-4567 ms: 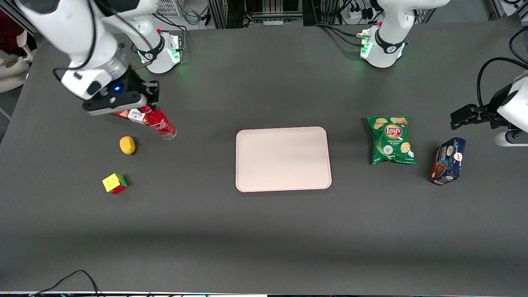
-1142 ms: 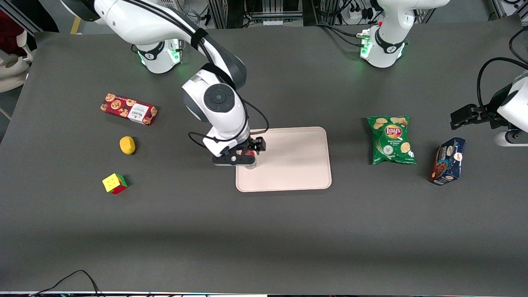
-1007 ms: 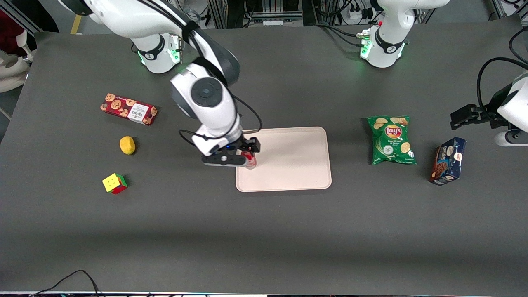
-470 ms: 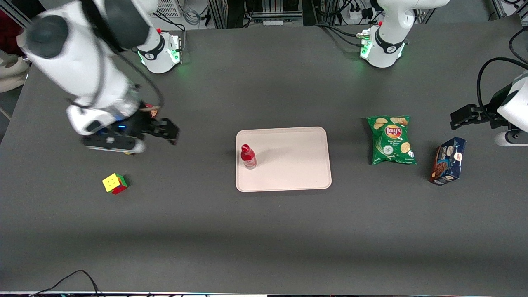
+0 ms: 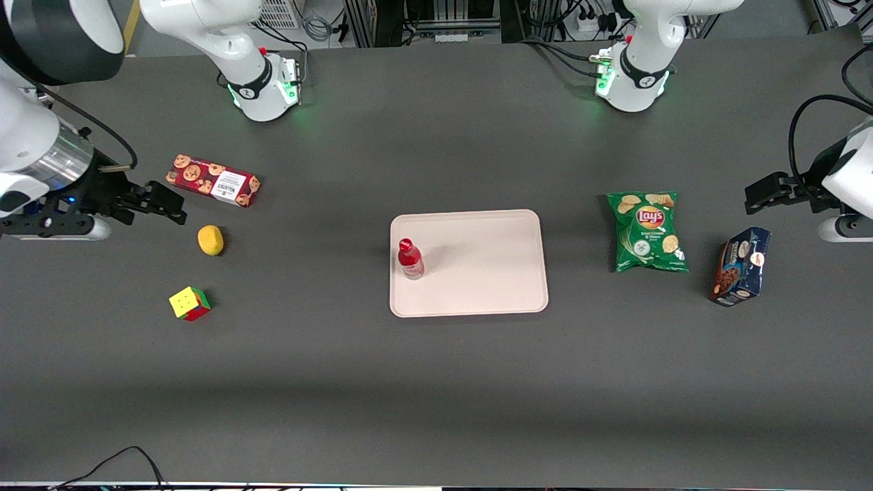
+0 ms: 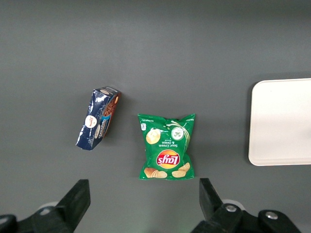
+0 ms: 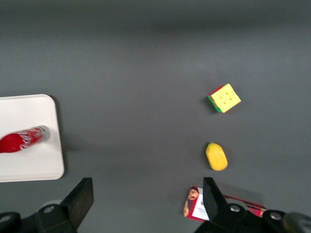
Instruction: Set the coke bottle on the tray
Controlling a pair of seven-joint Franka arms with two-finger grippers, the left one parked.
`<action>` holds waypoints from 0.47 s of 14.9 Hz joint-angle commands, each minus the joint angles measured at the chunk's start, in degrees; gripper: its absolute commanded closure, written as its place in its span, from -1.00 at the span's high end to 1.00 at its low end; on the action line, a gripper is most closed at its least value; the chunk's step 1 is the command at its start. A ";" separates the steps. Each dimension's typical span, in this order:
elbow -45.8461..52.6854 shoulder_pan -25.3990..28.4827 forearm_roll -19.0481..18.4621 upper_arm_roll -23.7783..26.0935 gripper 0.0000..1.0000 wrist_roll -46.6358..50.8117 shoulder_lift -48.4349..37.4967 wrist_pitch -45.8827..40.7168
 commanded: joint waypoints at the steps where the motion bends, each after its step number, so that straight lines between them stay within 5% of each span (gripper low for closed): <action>1: -5.22 0.56 0.33 -1.57 1.00 -2.68 -3.68 2.63; 7: -1.79 0.56 -1.00 -3.85 1.00 -4.35 -2.45 2.27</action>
